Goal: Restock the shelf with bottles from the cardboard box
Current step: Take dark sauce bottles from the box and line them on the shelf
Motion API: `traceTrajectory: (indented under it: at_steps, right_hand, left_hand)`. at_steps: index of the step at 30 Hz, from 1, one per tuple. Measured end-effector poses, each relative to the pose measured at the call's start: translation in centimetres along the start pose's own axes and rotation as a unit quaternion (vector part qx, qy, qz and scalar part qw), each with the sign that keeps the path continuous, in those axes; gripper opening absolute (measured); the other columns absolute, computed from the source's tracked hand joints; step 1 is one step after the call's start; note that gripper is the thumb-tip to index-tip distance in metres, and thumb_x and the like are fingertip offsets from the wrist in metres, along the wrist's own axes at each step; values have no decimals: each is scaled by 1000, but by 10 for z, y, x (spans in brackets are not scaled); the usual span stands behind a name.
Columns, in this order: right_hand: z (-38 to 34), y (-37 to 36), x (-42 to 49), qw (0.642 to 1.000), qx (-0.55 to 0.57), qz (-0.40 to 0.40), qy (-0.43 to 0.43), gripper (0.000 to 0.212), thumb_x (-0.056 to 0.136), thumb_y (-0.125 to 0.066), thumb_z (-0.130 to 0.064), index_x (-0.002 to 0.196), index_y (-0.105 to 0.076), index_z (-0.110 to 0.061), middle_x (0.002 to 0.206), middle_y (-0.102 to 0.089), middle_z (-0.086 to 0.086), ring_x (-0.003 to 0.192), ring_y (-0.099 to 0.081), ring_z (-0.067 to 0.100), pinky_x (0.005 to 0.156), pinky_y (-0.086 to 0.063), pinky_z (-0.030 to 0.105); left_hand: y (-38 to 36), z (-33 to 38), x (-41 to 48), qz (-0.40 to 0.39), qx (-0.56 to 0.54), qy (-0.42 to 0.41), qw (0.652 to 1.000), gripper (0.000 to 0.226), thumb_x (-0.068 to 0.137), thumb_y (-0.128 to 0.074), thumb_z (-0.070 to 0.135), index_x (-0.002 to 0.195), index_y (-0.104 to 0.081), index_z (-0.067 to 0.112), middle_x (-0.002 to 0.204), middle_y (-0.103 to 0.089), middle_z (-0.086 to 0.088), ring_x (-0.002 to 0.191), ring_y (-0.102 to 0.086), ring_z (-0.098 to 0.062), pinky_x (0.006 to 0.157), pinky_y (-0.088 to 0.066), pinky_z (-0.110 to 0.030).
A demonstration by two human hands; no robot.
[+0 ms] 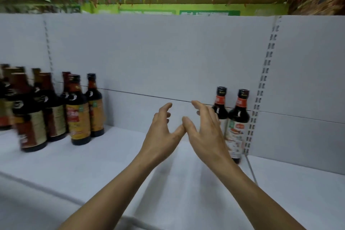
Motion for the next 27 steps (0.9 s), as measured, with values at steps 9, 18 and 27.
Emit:
traceTrajectory:
  at_steps: [9,18,27]
  right_hand:
    - [-113,-96,-54,970,181,-159,-2,40,101,-55,-41,140,-49,-34,135,-50,-18,121,-51,-2,101,-45,23]
    - [-219,-206,-153,892,279,-353,36,41,99,-57,-44,140,-49,-37,132,-54,-23,118,-54,-3,99,-48,24]
    - [-283,-296,-266,777,314,-541,76,43,99,-60,-39,141,-51,-29,133,-57,-14,116,-56,0,101,-52,33]
  left_hand:
    - [165,-41,-94,150,33,68,986,59,96,-67,42,149,-40,35,138,-52,14,122,-52,-3,86,-41,-13]
    - [295,-82,-243,254,98,184,944,61,94,-65,47,149,-43,34,133,-54,15,118,-53,5,95,-45,-20]
    - [349,-124,-384,377,125,311,863,46,95,-67,40,137,-50,35,127,-59,13,122,-57,-7,97,-49,-26]
Point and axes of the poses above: each hand's wrist, its own x-axis towards the middle knuckle, its own y-axis out of the back of the hand, z = x × y, the point moved 1 cm from there along x, towards the middle knuckle
